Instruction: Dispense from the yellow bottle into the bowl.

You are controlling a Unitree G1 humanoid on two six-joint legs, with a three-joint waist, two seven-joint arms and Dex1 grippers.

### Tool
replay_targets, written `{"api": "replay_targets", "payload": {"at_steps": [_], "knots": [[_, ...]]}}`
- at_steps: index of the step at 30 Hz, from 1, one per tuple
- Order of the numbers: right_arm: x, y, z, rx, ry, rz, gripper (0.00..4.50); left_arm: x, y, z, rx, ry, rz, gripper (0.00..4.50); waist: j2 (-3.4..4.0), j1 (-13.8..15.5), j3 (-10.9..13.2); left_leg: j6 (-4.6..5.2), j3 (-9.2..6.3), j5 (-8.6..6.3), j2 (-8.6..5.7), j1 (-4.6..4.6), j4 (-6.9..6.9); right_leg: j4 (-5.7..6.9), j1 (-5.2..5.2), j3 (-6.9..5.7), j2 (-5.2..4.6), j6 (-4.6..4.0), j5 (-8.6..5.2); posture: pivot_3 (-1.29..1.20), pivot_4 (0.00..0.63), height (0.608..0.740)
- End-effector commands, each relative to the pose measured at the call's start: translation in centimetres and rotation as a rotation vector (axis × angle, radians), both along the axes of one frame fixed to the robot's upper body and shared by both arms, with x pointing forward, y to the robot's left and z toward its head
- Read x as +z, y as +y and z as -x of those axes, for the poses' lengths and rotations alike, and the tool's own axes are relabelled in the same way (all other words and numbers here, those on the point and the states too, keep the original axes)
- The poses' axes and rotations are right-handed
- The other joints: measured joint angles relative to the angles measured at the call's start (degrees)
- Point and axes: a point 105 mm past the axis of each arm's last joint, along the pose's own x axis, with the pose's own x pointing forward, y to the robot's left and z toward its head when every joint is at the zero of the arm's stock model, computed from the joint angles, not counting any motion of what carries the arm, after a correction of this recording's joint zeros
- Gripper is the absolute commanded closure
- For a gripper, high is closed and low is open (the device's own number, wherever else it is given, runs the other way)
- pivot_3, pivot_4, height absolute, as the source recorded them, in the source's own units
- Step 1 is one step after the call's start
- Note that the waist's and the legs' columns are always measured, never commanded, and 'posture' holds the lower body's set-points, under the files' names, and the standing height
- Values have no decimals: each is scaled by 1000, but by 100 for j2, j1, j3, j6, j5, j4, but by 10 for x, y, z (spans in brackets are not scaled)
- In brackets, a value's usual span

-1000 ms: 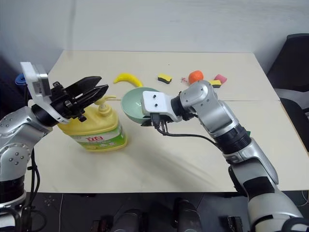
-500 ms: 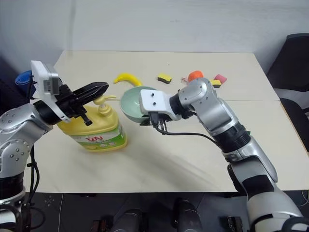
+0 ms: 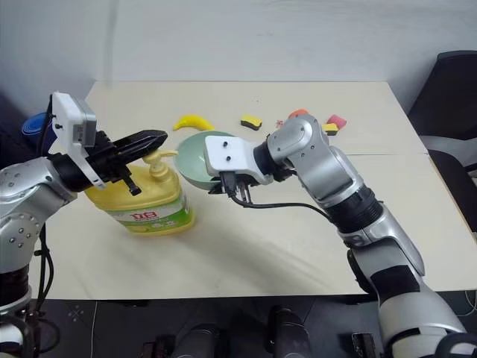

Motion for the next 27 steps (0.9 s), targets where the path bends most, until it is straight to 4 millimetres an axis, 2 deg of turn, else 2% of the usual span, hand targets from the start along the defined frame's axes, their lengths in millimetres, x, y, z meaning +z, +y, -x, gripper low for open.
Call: {"api": "replay_targets", "payload": {"at_steps": [1, 8, 11, 14, 17, 19, 22, 24, 27], "knots": [[14, 8, 5, 35, -51, -22, 4500, -58, 8, -6, 59, 246, -63, 4444, 3, -1, -2, 0, 0, 0, 0, 2, 0, 1, 1, 0, 0, 0, 0, 0, 150, 740], [13, 9, 6, 38, -46, -27, 4500, -82, 13, -4, 84, 333, -42, 4444, 41, -3, -26, -1, 3, -1, 0, 13, -1, 6, 7, 4, -1, -2, -1, 0, 150, 740], [12, 9, 7, 39, -39, -30, 4500, -83, 12, -5, 82, 312, -35, 4444, 67, -4, -54, -2, 5, -1, 0, 17, -2, 7, 10, 5, -1, -3, -2, 0, 150, 740], [15, 6, 6, 19, -33, -70, 4500, -51, 11, -5, 48, 201, 71, 4444, 78, 2, -63, -2, 5, -1, 0, 18, -4, 7, 10, 5, -2, -3, -2, 0, 150, 740], [15, -10, -2, -24, -41, -108, 4500, -12, 11, 6, -47, 30, 139, 4444, 72, 2, -63, -2, 4, -1, 1, 10, -3, 7, 3, 3, -2, -3, -2, 0, 150, 740], [3, -30, -8, -56, -33, -97, 4500, 12, 18, 19, -111, -81, 177, 4444, 48, 20, -48, -2, 2, -1, 0, -3, -4, 2, -5, 1, -2, -3, -2, 0, 150, 740], [-26, -57, -19, -116, -1, -78, 4500, 24, 29, 35, -161, -171, 131, 4444, -2, 16, -19, -1, -8, -1, 0, -24, -3, -13, -12, -9, -1, -3, -2, 0, 150, 740], [-50, -70, -26, -159, 29, -80, 4500, 20, 28, 44, -209, -171, 57, 4444, -12, 7, -14, 0, -5, -1, -1, -26, -3, -20, -12, -11, 0, -2, -2, 0, 150, 740], [-84, -80, -33, -191, 57, -66, 4500, -3, 21, 59, -279, -94, -26, 4444, -6, -22, -9, 1, 5, -2, -1, -22, -6, -25, -9, -7, 0, -1, -1, 0, 150, 740]]}}
